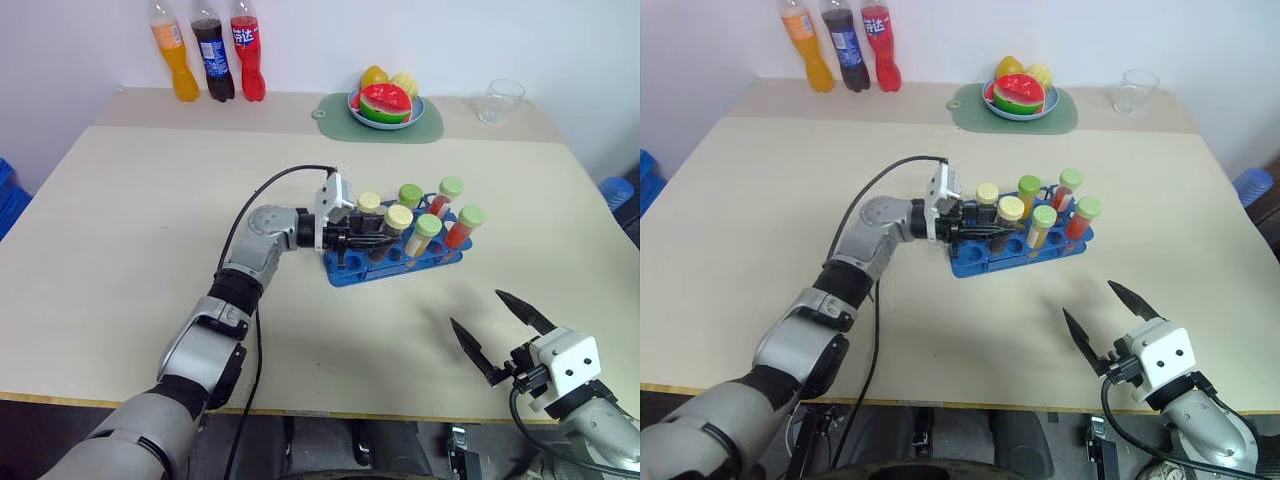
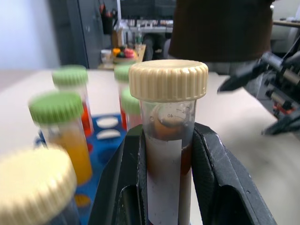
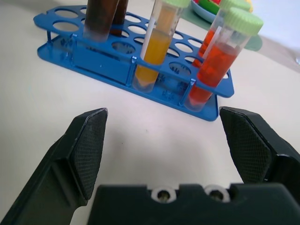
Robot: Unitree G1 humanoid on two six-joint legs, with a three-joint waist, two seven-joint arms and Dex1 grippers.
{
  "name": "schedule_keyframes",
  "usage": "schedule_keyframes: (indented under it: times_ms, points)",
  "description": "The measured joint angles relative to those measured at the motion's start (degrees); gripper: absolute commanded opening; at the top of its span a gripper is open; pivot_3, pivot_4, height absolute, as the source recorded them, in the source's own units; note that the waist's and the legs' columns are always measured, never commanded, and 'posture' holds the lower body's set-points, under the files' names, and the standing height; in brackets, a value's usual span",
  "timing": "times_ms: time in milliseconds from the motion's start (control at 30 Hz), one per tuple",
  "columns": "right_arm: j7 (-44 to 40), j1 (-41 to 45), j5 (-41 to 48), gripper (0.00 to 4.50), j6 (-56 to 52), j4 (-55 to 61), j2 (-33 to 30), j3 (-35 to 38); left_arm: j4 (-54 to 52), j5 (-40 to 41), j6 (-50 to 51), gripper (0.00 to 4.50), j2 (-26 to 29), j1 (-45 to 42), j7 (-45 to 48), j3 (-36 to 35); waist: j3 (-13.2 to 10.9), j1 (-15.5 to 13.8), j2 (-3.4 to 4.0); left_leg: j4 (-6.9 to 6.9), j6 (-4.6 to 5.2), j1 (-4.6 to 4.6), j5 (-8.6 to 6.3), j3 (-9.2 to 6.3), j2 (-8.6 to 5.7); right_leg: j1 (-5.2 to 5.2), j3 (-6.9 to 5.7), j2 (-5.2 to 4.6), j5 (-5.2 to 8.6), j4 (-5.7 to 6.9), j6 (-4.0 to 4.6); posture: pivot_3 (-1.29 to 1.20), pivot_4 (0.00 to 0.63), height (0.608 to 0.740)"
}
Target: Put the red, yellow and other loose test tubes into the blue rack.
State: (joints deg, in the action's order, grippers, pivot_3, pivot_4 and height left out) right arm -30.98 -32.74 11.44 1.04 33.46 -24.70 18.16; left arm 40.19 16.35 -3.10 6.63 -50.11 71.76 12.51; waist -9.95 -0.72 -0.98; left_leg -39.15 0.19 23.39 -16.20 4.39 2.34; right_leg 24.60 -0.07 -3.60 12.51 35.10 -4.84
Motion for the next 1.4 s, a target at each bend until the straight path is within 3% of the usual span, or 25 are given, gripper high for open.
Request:
schedule_keyframes:
  times_ms: [200,300,400,733,967,1400]
  points:
    - [0.2,0.1,0.0,4.24,-0.1,0.3,0.0,0.0,0.3,-1.4,0.6,0.73,-0.6,0.5,-0.1,-0.1,0.0,0.0,-0.01,0.00,0.01,0.00,0.00,0.00,0.01,0.00,0.00,0.00,0.00,0.00,0.00,0.00,0.150,0.740]
    - [0.2,0.1,0.0,4.24,-0.1,0.3,0.0,0.0,0.5,-0.8,4.0,2.21,-0.1,0.5,1.3,-0.9,0.0,0.0,0.00,0.00,0.01,0.00,-0.01,0.00,0.02,0.00,-0.01,0.02,0.00,0.00,0.00,0.00,0.150,0.740]
    - [0.2,0.2,0.0,4.24,-0.2,0.3,-0.1,0.0,1.7,-2.0,1.3,3.73,-0.2,0.5,-1.1,-1.7,0.0,0.0,0.00,0.00,0.01,0.00,-0.01,-0.01,0.03,0.01,-0.01,0.03,0.00,0.00,0.00,0.00,0.150,0.740]
    - [-0.1,4.1,0.1,4.24,-0.2,-1.8,-0.5,-0.1,-13.4,-0.6,-0.7,3.73,2.4,9.3,-7.1,-6.4,0.0,0.2,0.03,0.01,0.02,-0.04,-0.01,0.02,0.12,0.01,0.00,0.04,-0.01,0.06,0.01,0.00,0.150,0.740]
    - [-1.6,8.8,2.2,4.24,-0.2,-7.6,-1.3,0.3,-18.4,0.4,-1.1,3.73,11.0,16.1,-8.1,-9.7,0.1,0.1,0.09,0.01,0.02,-0.06,-0.01,0.04,0.12,0.00,-0.01,0.05,0.00,0.10,0.01,0.00,0.150,0.740]
    - [-5.4,3.2,10.5,4.24,-0.2,-10.6,-1.4,7.9,-30.7,1.7,3.6,3.73,20.8,32.1,-12.5,-14.7,0.1,0.1,0.13,0.02,0.01,-0.12,-0.02,0.07,0.38,-0.02,-0.01,0.01,-0.01,0.11,0.01,0.00,0.150,0.740]
